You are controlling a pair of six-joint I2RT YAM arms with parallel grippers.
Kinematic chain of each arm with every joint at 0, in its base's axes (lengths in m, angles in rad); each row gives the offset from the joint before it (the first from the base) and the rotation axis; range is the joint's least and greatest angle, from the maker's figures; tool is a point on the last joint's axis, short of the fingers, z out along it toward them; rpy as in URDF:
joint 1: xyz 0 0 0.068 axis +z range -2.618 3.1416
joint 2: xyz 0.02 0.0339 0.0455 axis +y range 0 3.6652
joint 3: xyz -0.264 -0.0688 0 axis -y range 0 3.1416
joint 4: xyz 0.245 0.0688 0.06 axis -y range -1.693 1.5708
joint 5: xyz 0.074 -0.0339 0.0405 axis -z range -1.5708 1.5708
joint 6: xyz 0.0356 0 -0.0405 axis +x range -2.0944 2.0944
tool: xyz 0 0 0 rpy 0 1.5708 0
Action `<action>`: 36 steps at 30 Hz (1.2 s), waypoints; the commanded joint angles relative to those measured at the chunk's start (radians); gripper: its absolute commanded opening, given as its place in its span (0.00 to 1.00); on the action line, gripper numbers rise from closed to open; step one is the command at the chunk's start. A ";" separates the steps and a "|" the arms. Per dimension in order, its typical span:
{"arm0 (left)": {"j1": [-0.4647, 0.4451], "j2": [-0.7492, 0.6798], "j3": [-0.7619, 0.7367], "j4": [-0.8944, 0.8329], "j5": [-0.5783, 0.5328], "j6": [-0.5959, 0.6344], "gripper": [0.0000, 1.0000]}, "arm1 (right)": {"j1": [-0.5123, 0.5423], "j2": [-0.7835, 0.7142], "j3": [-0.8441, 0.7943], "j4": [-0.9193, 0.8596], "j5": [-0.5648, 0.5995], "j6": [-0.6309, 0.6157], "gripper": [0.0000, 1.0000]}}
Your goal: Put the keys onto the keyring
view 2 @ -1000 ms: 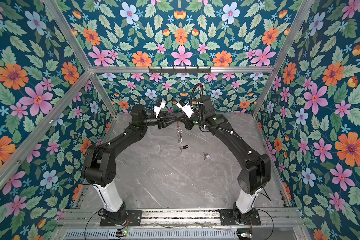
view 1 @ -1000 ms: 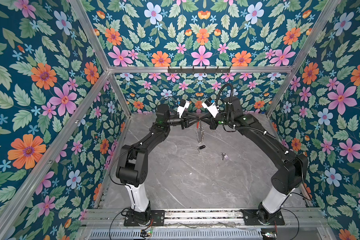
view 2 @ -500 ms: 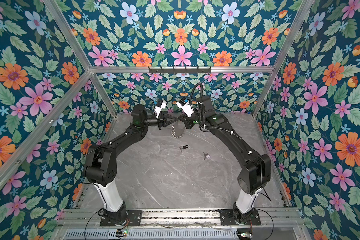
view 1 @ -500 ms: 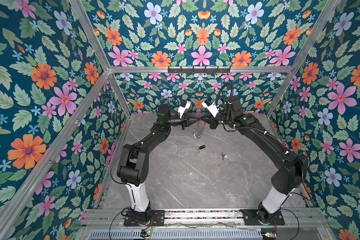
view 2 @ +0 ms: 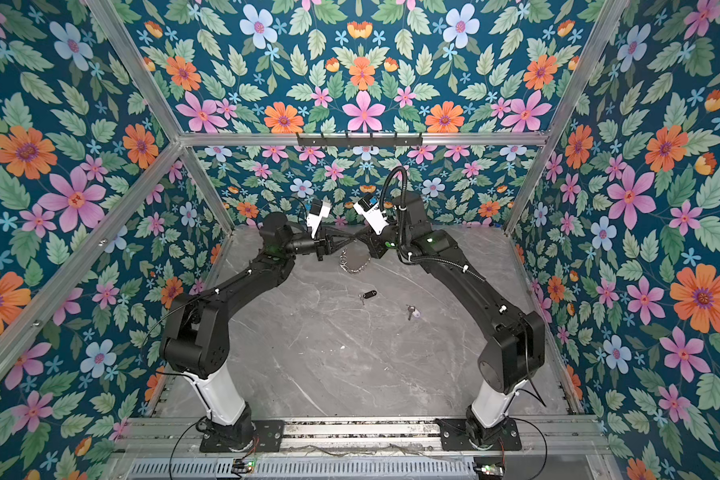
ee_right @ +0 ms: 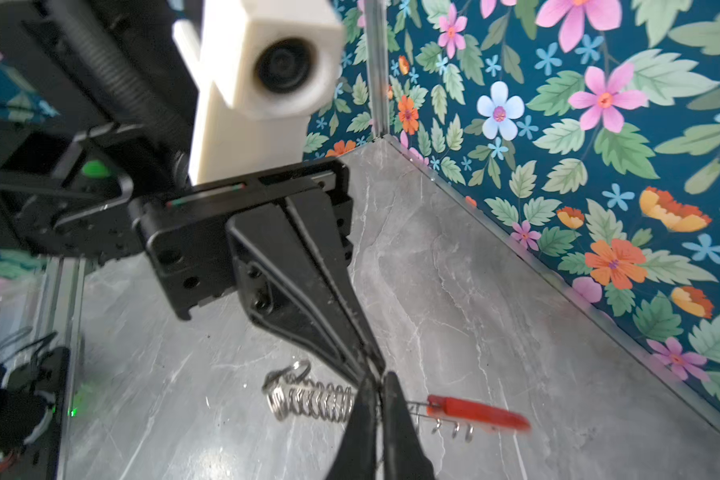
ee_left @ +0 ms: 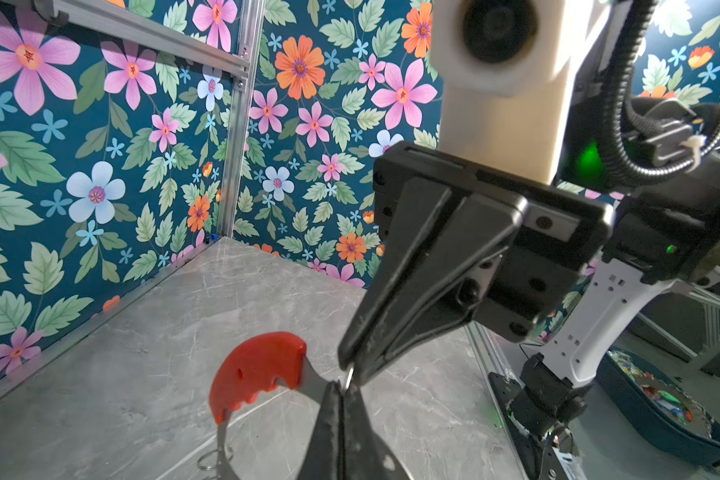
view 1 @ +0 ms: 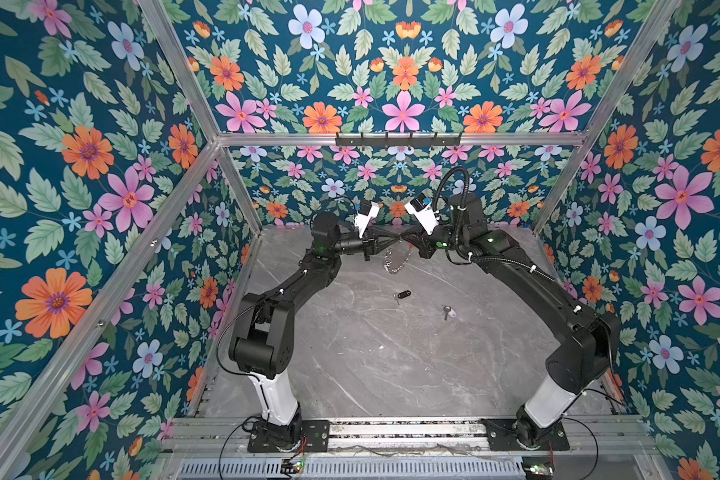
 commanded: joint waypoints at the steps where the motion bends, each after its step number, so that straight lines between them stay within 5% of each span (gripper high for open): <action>1: 0.002 -0.004 -0.034 0.208 -0.101 -0.134 0.00 | 0.000 -0.026 -0.032 0.125 0.065 0.107 0.31; 10: 0.003 0.034 -0.142 0.662 -0.239 -0.464 0.00 | -0.027 -0.054 -0.073 0.198 0.141 0.338 0.37; 17: 0.001 0.015 -0.172 0.686 -0.327 -0.487 0.00 | -0.043 0.006 -0.047 0.210 0.055 0.474 0.29; 27: -0.024 -0.060 -0.216 0.501 -0.540 -0.412 0.00 | -0.040 0.036 -0.059 0.274 -0.054 0.537 0.26; 36: -0.076 -0.069 -0.243 0.580 -0.660 -0.479 0.00 | -0.025 0.066 -0.032 0.314 -0.125 0.568 0.25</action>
